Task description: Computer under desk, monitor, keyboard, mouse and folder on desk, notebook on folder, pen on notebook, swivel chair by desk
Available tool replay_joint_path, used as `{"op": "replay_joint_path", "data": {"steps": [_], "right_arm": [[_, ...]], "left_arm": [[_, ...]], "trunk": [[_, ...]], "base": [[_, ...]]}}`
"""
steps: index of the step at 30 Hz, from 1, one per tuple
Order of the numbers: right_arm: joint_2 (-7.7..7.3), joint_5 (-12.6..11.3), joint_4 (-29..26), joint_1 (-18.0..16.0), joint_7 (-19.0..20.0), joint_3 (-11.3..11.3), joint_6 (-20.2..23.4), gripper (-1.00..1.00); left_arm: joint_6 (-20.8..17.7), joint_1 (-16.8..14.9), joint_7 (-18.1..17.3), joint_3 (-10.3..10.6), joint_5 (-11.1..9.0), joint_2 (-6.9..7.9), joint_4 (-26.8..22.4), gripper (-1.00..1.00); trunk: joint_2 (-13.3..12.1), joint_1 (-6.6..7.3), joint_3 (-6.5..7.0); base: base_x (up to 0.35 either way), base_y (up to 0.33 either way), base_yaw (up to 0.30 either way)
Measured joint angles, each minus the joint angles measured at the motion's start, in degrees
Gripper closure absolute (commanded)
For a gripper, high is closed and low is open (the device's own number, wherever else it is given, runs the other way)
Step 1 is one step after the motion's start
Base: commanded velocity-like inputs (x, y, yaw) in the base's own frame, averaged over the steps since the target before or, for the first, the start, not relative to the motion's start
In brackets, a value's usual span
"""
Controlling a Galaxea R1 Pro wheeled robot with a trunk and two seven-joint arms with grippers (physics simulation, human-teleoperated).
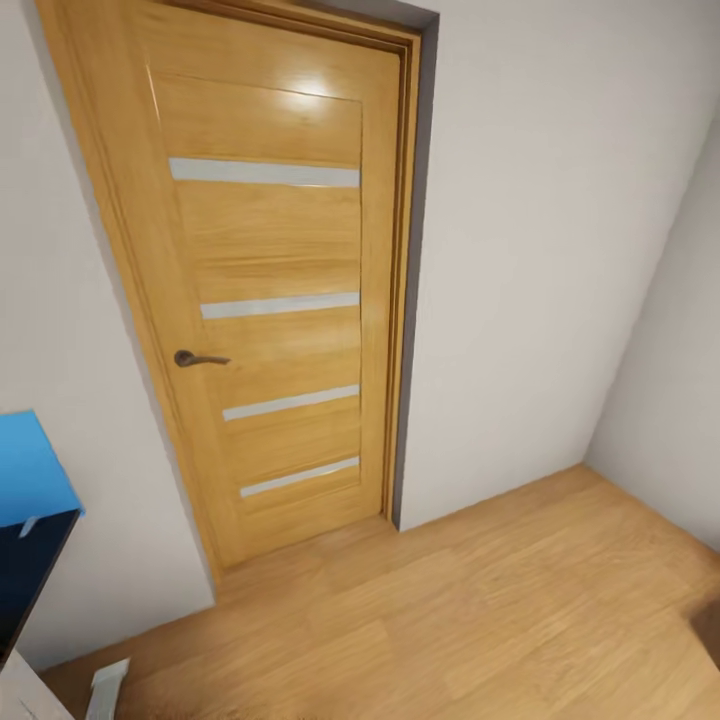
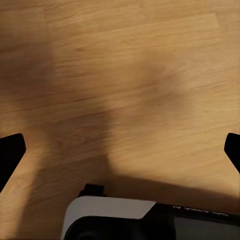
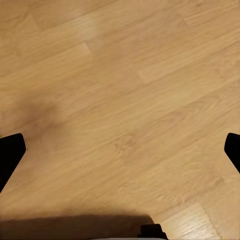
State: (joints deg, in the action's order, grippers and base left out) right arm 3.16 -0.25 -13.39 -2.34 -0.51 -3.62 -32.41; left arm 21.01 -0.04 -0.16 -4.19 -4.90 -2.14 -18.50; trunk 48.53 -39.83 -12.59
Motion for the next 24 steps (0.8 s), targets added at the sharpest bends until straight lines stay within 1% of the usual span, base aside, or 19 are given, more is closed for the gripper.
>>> {"op": "replay_joint_path", "data": {"steps": [17,21,24], "right_arm": [[0.05,-0.08,0.0,0.03,0.0,0.0,-0.05,-1.0],[0.06,-0.08,0.0,0.02,0.0,-0.01,-0.09,-1.0],[0.06,-0.08,-0.01,0.01,0.01,-0.02,-0.1,-1.0]], "left_arm": [[0.0,-0.02,0.0,-0.03,0.0,-0.01,0.0,-1.0],[0.0,-0.01,0.0,-0.02,-0.01,-0.01,0.01,-1.0],[0.0,0.01,0.0,0.01,-0.06,-0.01,0.01,-1.0]], "trunk": [[0.0,0.0,0.0],[0.01,0.0,0.0],[0.0,0.0,0.0]], "base": [[0.0,-0.006,0.278],[0.0,-0.116,0.278],[0.0,-0.256,0.279]]}}
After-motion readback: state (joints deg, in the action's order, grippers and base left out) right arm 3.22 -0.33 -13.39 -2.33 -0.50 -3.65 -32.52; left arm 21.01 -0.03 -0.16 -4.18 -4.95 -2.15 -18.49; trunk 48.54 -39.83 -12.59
